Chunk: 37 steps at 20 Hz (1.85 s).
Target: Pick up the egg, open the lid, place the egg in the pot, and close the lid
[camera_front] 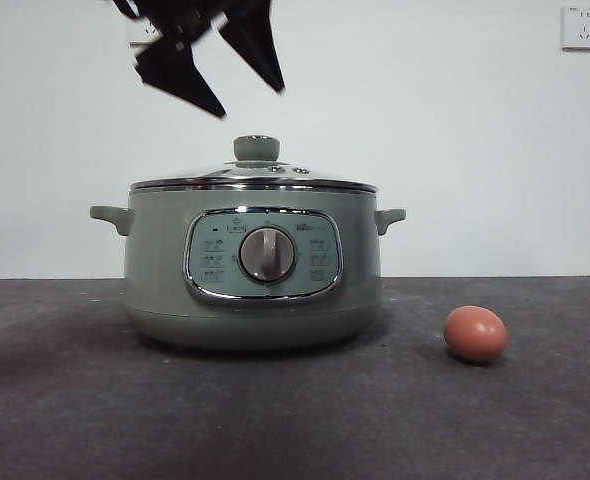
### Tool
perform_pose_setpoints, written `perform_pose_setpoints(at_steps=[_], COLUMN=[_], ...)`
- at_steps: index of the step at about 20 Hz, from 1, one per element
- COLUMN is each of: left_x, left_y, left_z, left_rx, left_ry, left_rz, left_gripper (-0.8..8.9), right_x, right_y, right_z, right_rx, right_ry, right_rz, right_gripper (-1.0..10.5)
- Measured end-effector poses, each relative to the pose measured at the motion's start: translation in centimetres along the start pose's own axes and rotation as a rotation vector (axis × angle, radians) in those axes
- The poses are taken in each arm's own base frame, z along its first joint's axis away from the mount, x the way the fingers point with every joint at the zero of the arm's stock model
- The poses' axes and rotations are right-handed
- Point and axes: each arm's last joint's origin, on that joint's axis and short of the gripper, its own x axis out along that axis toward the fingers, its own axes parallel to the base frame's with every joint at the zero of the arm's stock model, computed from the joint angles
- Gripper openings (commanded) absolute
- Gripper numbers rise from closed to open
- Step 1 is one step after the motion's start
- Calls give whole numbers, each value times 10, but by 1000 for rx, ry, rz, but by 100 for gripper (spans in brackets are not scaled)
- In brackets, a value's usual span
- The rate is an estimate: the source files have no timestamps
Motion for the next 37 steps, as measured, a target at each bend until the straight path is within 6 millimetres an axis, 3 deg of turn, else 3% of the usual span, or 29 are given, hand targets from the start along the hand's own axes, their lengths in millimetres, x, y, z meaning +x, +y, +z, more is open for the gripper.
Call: perform_pose_setpoints(at_steps=[3,8,9,11,12,15,17,21,25,33,37], left_x=[23,41,42,43,43,43,42,42,41,35,8], left_y=[1,4,4,4,4,4,4,2,1,0,-5], left_z=[-5,-11,-11,-11,-11,-11,-11,-11,-11,-10,-3], left_rx=[-1,-6,-8,-8,-7,-8,3,3,1,-2,-6], left_ry=[36,85,89,89,89,89,86,87,96,97,47], left_rz=[-12,32,33,33,32,32,28,15,14,19,30], left_gripper=[595,591,546,378,342,321,205,157,-8,-8,-8], right_x=[0,2,3,6,6,8,9,9,9,9,12], right_y=[0,-1,-1,-2,-3,-3,-4,-4,-4,-4,-5], right_z=[0,1,1,2,2,3,3,3,3,3,4], right_rx=[0,2,4,7,8,11,12,12,12,12,16], right_ry=[0,6,10,18,20,27,31,32,32,32,41], right_rz=[0,0,0,1,1,2,2,2,2,2,3], right_gripper=[597,596,596,595,595,595,595,595,595,595,595])
